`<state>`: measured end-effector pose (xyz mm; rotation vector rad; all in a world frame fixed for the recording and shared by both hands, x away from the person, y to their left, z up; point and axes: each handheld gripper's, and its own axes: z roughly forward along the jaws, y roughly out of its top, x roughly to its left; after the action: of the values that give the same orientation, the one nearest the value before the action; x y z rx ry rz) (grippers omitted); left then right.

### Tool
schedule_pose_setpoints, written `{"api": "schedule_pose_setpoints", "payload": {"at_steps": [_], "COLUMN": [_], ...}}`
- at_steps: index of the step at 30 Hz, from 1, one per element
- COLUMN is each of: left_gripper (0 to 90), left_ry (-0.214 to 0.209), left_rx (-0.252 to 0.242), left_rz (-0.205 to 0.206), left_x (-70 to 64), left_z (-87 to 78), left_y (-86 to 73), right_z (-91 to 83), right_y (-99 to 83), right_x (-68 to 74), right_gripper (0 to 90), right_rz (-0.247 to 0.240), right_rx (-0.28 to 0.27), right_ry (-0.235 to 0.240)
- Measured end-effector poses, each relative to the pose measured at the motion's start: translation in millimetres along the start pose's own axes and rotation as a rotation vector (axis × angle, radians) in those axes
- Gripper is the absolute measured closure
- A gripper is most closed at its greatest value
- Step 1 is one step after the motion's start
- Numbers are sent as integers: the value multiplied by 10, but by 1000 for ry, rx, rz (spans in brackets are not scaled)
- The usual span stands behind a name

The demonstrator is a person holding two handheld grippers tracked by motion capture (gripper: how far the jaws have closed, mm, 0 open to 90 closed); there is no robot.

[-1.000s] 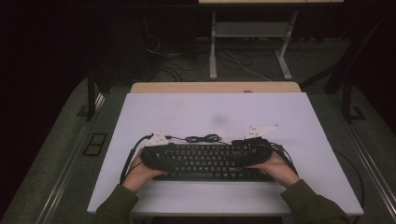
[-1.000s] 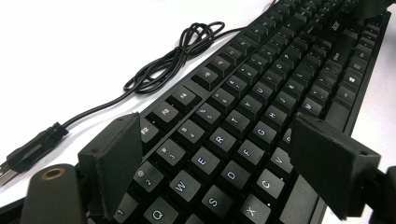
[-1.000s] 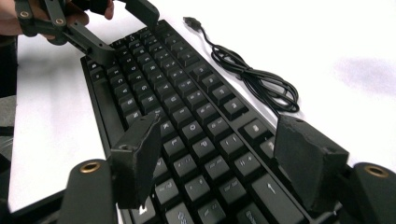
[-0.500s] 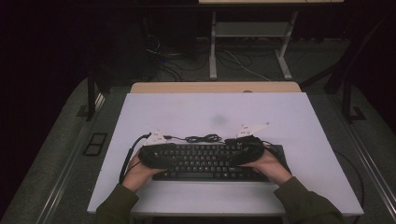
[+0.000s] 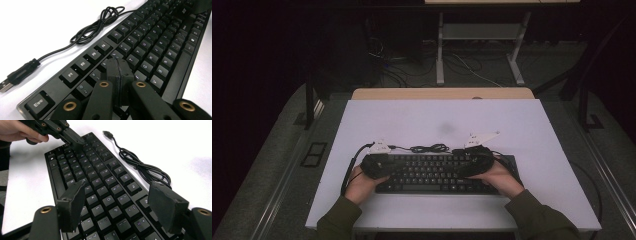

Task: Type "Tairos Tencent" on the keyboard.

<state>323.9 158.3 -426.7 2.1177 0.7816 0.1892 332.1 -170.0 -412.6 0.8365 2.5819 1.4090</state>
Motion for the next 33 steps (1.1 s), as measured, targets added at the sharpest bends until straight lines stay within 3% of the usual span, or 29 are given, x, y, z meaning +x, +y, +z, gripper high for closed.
{"api": "schedule_pose_setpoints", "payload": {"at_steps": [29,33], "left_gripper": [894,894], "left_ry": [-2,-2], "left_rx": [58,43], "left_rz": [20,8], "left_x": [-11,-27], "left_z": [109,127], "left_y": [-12,-13], "right_z": [8,3], "right_y": [-1,0], "right_x": [2,-2], "right_gripper": [294,295], "right_rz": [-1,-1], "right_rx": [4,6], "right_ry": [3,3]}}
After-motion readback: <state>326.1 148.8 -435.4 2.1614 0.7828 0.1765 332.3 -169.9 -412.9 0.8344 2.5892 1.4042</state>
